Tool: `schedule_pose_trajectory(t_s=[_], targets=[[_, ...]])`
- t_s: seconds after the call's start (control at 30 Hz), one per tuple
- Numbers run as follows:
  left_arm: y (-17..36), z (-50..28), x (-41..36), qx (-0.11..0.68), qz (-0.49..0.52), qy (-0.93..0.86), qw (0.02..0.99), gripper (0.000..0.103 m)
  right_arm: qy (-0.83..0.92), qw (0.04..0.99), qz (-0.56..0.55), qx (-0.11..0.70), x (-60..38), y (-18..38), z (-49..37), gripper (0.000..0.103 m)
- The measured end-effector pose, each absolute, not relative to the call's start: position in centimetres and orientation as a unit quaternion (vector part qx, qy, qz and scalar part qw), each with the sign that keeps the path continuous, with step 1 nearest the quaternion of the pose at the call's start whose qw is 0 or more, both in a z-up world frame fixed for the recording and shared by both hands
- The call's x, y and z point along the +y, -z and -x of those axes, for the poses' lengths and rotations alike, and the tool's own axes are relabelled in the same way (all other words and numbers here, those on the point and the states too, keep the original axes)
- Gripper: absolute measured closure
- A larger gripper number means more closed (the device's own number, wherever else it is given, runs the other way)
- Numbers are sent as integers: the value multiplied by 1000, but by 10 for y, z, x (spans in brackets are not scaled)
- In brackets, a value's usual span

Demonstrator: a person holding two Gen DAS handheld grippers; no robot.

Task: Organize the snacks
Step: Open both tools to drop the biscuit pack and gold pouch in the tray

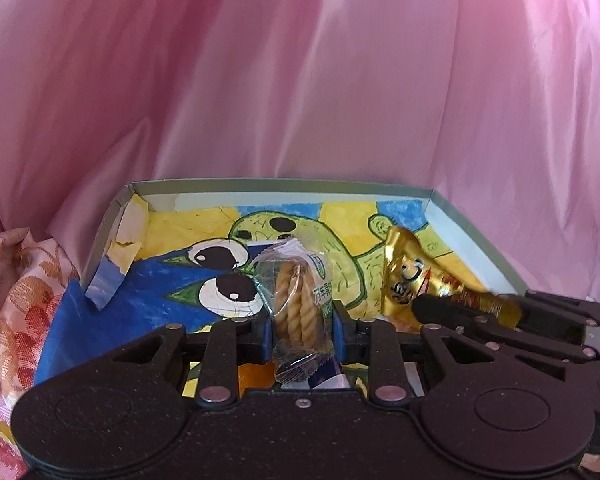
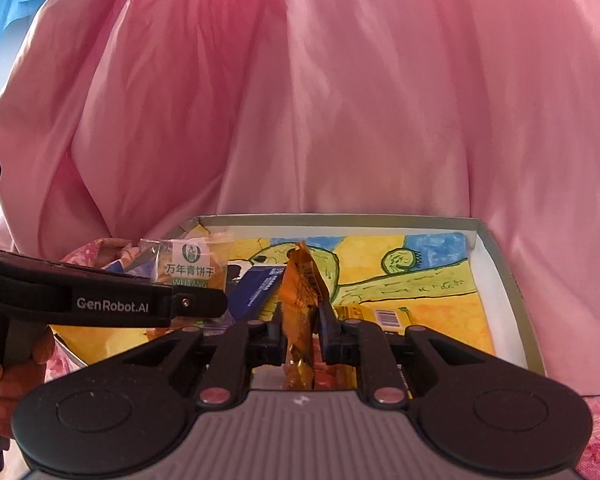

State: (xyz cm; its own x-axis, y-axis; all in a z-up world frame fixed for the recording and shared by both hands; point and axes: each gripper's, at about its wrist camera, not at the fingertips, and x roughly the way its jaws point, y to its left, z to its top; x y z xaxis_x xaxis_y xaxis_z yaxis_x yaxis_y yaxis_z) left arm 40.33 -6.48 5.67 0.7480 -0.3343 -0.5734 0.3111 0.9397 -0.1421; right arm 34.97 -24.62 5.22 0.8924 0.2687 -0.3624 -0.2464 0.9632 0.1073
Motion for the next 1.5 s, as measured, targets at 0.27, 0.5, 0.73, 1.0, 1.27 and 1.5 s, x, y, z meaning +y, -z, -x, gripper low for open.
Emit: schedule_pose_trajectory(t_s=[0.27,0.5,0.73,1.0,1.27,1.5], targets=[[-65,-395,-65,297,10,145,944,34,-119,977,-32,174,-255,-57,-338,47],[-88,-373,-66,259,6,130,957,17,-110,982,-26,149,-264,-74,-315,25],[-111,-333,-59,204,18,106,973,7,-103,988,-17,113,-271,-97,-276,7],[-125,-272,-41,160,50,95,981,2,-93,992,-12,79,-276,-114,-214,0],[-118,-210,-30,140,55,92,984,1,-93,994,-2,65,-275,-114,-154,0],[-97,-168,-22,150,46,79,984,1,-97,993,25,65,-268,-97,-111,0]])
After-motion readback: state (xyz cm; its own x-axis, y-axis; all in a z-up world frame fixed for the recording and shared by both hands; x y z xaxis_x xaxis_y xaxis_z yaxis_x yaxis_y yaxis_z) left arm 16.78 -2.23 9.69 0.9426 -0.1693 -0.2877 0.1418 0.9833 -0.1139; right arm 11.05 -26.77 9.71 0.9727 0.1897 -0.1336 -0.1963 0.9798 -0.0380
